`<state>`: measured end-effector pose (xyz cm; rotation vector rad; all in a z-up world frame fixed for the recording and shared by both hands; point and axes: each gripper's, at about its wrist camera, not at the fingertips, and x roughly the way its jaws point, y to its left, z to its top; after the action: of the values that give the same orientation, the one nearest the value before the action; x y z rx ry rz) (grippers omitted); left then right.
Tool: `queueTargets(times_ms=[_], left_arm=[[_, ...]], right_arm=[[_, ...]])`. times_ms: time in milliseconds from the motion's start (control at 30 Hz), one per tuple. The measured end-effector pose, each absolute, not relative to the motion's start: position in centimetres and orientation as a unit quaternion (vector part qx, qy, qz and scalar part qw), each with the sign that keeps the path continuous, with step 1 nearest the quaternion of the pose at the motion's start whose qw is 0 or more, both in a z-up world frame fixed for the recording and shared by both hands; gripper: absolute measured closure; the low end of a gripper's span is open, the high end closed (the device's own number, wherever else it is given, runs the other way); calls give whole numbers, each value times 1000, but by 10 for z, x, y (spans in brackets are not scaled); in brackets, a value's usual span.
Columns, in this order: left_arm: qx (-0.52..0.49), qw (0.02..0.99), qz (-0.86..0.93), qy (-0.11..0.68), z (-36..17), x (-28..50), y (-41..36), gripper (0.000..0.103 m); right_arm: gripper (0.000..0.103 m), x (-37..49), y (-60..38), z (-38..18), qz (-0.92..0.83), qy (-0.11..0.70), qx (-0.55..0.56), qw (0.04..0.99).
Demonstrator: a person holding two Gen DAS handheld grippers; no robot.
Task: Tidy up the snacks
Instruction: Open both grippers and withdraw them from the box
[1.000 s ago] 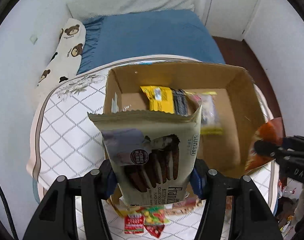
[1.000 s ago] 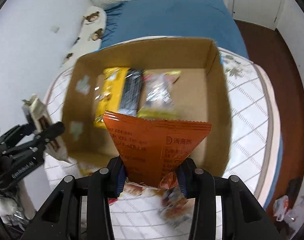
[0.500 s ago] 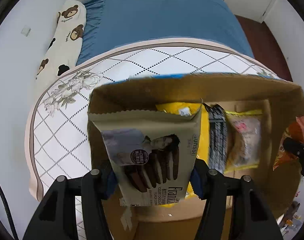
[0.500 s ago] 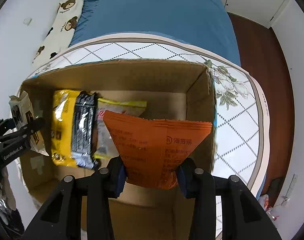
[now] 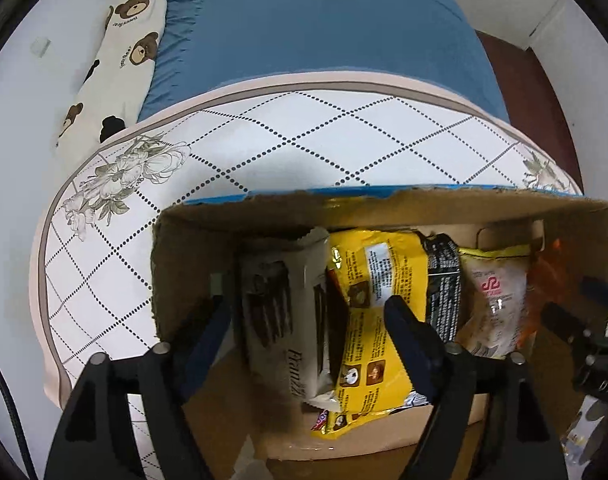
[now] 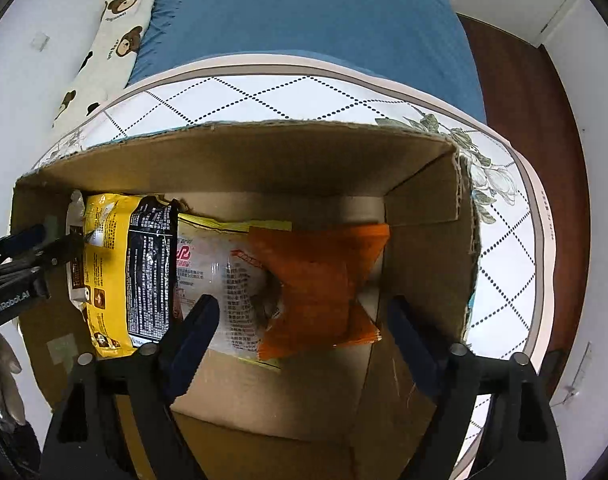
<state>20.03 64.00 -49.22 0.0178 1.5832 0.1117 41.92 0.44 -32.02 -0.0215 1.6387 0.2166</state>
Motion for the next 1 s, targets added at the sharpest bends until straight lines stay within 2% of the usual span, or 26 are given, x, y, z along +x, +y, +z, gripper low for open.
queueTargets(times_ms=[533, 1000], left_arm=[[-9, 752, 58, 657, -457, 148, 621, 23], [-9, 810, 57, 584, -398, 76, 613, 23]], right_arm=[[11, 377, 1, -293, 91, 698, 9, 711], [11, 308, 5, -232, 102, 626, 4, 773]])
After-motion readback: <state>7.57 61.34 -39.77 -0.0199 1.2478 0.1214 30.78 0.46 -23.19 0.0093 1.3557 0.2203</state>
